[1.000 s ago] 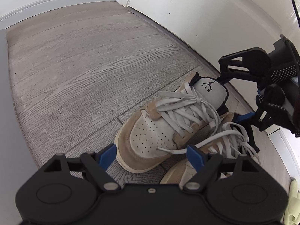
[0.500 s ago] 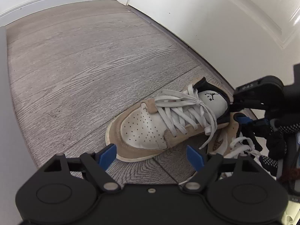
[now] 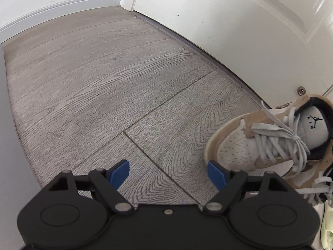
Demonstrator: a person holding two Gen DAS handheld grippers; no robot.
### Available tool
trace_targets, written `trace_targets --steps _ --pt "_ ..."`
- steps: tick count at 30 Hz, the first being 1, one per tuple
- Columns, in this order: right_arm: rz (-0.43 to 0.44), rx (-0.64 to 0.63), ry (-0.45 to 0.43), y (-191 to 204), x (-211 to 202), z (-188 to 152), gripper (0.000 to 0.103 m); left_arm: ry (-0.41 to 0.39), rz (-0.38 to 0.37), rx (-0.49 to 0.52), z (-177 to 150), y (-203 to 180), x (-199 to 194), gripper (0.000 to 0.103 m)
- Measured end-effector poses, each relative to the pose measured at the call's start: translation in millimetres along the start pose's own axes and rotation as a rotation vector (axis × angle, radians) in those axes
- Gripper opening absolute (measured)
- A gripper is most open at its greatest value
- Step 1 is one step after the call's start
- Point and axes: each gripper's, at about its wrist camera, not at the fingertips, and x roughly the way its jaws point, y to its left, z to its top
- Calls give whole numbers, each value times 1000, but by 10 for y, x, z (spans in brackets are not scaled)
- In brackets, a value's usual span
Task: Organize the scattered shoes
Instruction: 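Carry the Nike pair with the right tool toward the green slides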
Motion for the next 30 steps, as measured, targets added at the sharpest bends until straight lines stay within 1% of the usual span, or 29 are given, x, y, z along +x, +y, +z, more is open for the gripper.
trace_targets --steps 3,5,8,9,12,14,16,19,22,25,27,28,30 --pt "-22 -116 -140 -64 -254 43 35 -9 9 51 -50 -80 -24 82" --pt "-40 -187 -227 -128 -415 85 35 -10 12 65 -76 -105 -57 82" --pt "-80 -245 -346 -287 -668 227 35 -14 7 83 -114 -151 -103 82" --pt "-91 -256 -377 -343 -752 277 34 -12 -4 92 -128 -187 -129 82" --pt "-119 -250 -443 -583 -1081 438 34 -43 -3 163 -189 -398 -253 82" --pt "-134 -230 -466 -746 -1304 478 34 -72 -13 219 -236 -576 -362 82" --pt "-158 -199 -479 -947 -1581 481 34 -94 -62 272 -318 -813 -486 82" --pt "-214 -202 -496 -1211 -2004 359 34 -114 -119 343 -452 -1115 -635 82" --pt "-274 -208 -499 -1474 -2464 185 34 -118 -172 418 -618 -1423 -743 82" --pt "-343 -219 -478 -1750 -2885 -9 34 -117 -219 482 -795 -1697 -818 82" --pt "-389 -224 -455 -1917 -3144 -166 34 -103 -253 523 -948 -1888 -836 82" --pt "-408 -229 -444 -1978 -3235 -231 34 -98 -266 533 -1009 -1937 -852 82" --pt "-446 -237 -424 -2099 -3397 -369 34 -73 -314 559 -1149 -2085 -879 82"
